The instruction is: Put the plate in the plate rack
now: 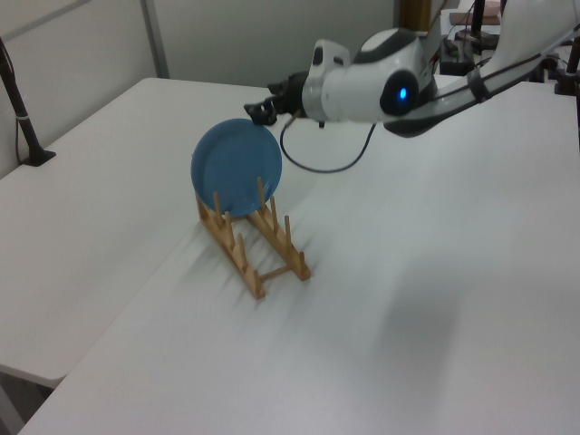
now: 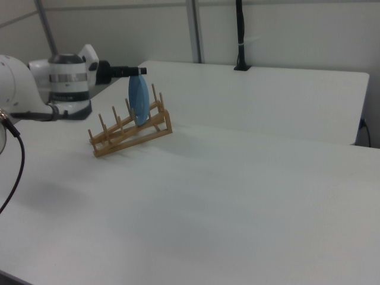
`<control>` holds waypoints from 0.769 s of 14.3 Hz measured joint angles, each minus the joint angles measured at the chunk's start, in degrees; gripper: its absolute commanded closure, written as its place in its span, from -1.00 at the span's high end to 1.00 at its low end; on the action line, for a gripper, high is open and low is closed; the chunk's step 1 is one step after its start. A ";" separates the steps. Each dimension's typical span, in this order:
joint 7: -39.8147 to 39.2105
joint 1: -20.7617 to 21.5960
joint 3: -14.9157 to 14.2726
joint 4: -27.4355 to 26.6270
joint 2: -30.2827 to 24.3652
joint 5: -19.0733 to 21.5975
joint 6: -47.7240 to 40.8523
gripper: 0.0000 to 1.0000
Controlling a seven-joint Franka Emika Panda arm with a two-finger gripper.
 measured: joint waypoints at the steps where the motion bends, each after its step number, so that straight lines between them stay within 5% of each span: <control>1: -0.23 -0.04 0.28 0.07 -1.14 3.76 0.00 0.68; 6: -10.87 -1.03 2.47 -0.83 -7.32 29.07 -0.45 0.77; 11: -27.33 -2.65 3.13 -2.28 -16.39 60.16 -19.07 0.87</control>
